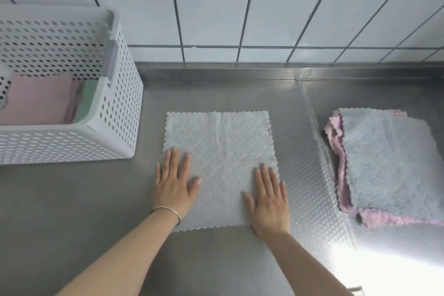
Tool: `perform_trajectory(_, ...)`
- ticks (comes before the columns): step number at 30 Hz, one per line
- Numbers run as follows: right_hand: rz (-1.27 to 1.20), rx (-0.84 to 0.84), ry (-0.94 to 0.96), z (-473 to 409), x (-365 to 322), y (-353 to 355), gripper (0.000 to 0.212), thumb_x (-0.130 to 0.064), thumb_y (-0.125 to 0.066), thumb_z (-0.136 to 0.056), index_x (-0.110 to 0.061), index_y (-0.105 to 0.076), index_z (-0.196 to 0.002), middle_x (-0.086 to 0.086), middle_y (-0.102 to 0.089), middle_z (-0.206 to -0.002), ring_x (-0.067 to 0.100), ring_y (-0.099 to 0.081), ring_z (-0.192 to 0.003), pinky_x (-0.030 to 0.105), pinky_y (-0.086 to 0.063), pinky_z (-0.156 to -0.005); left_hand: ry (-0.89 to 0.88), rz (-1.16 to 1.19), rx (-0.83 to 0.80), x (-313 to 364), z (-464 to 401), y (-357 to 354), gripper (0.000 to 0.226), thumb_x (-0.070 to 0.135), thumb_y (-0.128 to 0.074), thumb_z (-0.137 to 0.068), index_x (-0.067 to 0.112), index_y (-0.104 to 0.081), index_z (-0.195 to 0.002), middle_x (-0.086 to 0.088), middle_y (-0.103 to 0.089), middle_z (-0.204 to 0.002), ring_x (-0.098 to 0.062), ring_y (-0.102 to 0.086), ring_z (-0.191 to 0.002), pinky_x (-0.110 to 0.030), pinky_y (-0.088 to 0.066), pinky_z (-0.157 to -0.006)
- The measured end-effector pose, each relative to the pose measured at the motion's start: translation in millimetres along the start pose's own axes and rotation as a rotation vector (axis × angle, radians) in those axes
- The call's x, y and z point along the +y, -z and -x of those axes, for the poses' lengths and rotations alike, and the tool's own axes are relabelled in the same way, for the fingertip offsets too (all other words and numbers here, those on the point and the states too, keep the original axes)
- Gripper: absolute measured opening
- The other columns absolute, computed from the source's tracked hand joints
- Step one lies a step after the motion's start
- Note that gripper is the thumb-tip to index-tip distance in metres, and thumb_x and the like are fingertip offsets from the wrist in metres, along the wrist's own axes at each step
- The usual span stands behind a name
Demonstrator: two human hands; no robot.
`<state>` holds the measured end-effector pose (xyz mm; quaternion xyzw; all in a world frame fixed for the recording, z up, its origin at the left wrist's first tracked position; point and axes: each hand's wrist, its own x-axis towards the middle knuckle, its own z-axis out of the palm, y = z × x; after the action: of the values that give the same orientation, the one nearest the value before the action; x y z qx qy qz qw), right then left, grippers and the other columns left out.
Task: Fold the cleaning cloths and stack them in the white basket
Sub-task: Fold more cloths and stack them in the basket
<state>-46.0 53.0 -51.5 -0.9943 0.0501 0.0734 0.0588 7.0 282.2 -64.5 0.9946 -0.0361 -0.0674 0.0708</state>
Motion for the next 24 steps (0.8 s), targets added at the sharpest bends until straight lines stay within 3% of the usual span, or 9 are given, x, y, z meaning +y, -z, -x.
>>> perform_trajectory(4,-0.006,-0.023,-0.013,7.5,18.3,1.7,0.07,-0.06,0.001,-0.091,-0.021,-0.002,-0.15,-0.005,0.005,-0.157,0.012,0.012,-0.143,0.029,0.019,-0.113,0.061,0.027,-0.022,2.7,-0.2,5.4,0.082,0.063,-0.009,-0.08,0.018,-0.013,-0.149,-0.012,0.0,-0.156,-0.024,0.004,-0.145,-0.044,0.001,-0.115)
perform_trajectory(6,0.058,-0.013,0.006,5.2,21.9,5.9,0.069,-0.057,-0.009,-0.094,-0.015,-0.016,-0.149,0.001,-0.01,-0.157,0.017,-0.003,-0.145,0.033,0.013,-0.115,0.051,0.017,-0.06,3.9,-0.1,10.1,0.086,0.065,-0.005,-0.076,0.019,-0.008,-0.149,-0.011,0.004,-0.156,-0.024,0.009,-0.144,-0.042,0.012,-0.113)
perform_trajectory(8,0.114,0.025,0.06,7.3,23.5,14.3,0.066,-0.052,-0.024,-0.092,-0.008,-0.04,-0.14,0.008,-0.034,-0.149,0.024,-0.023,-0.141,0.039,0.001,-0.115,0.003,-0.008,-0.06,0.8,6.9,17.3,0.088,0.065,-0.013,-0.076,0.015,-0.019,-0.148,-0.012,-0.007,-0.156,-0.026,0.003,-0.144,-0.04,0.017,-0.11)
perform_trajectory(10,0.111,0.077,0.219,12.1,27.2,17.1,0.061,-0.046,-0.035,-0.084,-0.008,-0.057,-0.125,0.01,-0.053,-0.135,0.026,-0.036,-0.132,0.04,-0.007,-0.114,-0.121,-0.035,-0.038,-2.2,21.0,22.1,0.08,0.061,-0.03,-0.076,0.012,-0.04,-0.138,-0.013,-0.032,-0.149,-0.027,-0.017,-0.14,-0.04,0.004,-0.112)
perform_trajectory(12,0.074,0.152,0.434,24.3,29.4,16.0,0.05,-0.042,-0.042,-0.078,-0.012,-0.059,-0.114,0.008,-0.062,-0.121,0.025,-0.045,-0.123,0.04,-0.016,-0.111,-0.285,0.019,0.041,-4.5,43.1,25.2,0.059,0.051,-0.043,-0.075,0.017,-0.048,-0.122,-0.01,-0.052,-0.133,-0.025,-0.035,-0.128,-0.038,-0.018,-0.107)
perform_trajectory(14,0.031,0.194,0.554,33.5,30.5,12.6,0.037,-0.039,-0.047,-0.076,-0.017,-0.052,-0.105,0.005,-0.065,-0.114,0.024,-0.055,-0.113,0.038,-0.03,-0.102,-0.392,0.104,0.115,-6.6,60.8,25.2,0.041,0.043,-0.054,-0.071,0.023,-0.05,-0.107,-0.004,-0.059,-0.117,-0.021,-0.044,-0.115,-0.032,-0.032,-0.094)
perform_trajectory(17,-0.024,0.214,0.578,39.9,32.4,12.8,0.028,-0.033,-0.05,-0.075,-0.02,-0.049,-0.1,0.002,-0.066,-0.109,0.022,-0.062,-0.102,0.033,-0.04,-0.088,-0.416,0.11,0.106,-11.9,77.4,25.5,0.038,0.04,-0.073,-0.061,0.022,-0.057,-0.091,0.003,-0.061,-0.099,-0.018,-0.051,-0.094,-0.028,-0.035,-0.08)
perform_trajectory(20,-0.043,0.222,0.575,39.9,34.3,14.5,0.023,-0.029,-0.048,-0.077,-0.02,-0.049,-0.098,0.0,-0.066,-0.105,0.02,-0.065,-0.095,0.03,-0.05,-0.073,-0.377,0.064,0.128,-21.0,83.4,23.6,0.029,0.038,-0.075,-0.059,0.019,-0.063,-0.078,0.004,-0.063,-0.087,-0.02,-0.06,-0.076,-0.027,-0.034,-0.075)
perform_trajectory(24,-0.039,0.215,0.598,39.1,36.0,17.6,0.019,-0.022,-0.041,-0.082,-0.02,-0.052,-0.097,0.0,-0.068,-0.101,0.018,-0.067,-0.086,0.024,-0.052,-0.062,-0.382,-0.002,0.186,-20.9,84.9,26.6,0.022,0.026,-0.045,-0.069,0.017,-0.064,-0.075,0.002,-0.065,-0.08,-0.022,-0.062,-0.068,-0.027,-0.04,-0.076)
